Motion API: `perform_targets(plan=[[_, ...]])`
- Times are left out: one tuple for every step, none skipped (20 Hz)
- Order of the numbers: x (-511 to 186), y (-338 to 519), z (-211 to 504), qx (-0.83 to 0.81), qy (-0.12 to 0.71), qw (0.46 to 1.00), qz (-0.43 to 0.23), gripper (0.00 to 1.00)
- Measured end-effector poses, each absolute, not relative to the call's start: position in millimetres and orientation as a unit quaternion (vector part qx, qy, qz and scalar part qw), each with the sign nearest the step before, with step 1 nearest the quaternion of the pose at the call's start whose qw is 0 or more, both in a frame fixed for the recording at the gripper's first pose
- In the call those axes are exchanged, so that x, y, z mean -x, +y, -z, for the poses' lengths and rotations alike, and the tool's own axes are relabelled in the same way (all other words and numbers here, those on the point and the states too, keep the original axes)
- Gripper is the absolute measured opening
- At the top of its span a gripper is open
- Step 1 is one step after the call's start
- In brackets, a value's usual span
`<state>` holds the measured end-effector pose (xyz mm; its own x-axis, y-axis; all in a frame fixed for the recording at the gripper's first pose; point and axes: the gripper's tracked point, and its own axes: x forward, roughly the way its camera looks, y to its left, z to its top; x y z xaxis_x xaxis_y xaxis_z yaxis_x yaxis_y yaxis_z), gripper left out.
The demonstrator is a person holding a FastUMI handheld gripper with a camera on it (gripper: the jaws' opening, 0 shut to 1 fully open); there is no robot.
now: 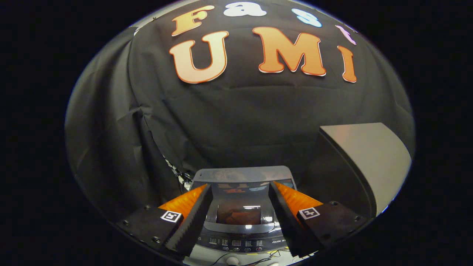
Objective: Put the clothes into the washing machine and then close the washing machine lid.
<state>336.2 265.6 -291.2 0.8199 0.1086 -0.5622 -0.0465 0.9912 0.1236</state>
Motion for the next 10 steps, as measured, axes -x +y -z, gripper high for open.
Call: perform_targets(plan=[[-330, 259, 284, -0.051, 0.296, 0.953, -0.042, 0.99], [-328, 253, 275, -0.055, 0.287, 0.956, -0.043, 0.99], [-326, 247, 262, -0.057, 0.279, 0.957, -0.045, 0.99], [-324, 240, 252, -0.057, 0.273, 0.959, -0.047, 0.99], [-321, 230, 241, -0.054, 0.266, 0.961, -0.048, 0.99], [-318, 222, 231, -0.052, 0.258, 0.964, -0.048, 0.99], [-314, 214, 218, -0.051, 0.249, 0.966, -0.05, 0.99], [-309, 205, 206, -0.052, 0.241, 0.968, -0.051, 0.99], [-303, 197, 193, -0.051, 0.232, 0.97, -0.054, 0.99], [-297, 188, 180, -0.049, 0.224, 0.972, -0.055, 0.99]])
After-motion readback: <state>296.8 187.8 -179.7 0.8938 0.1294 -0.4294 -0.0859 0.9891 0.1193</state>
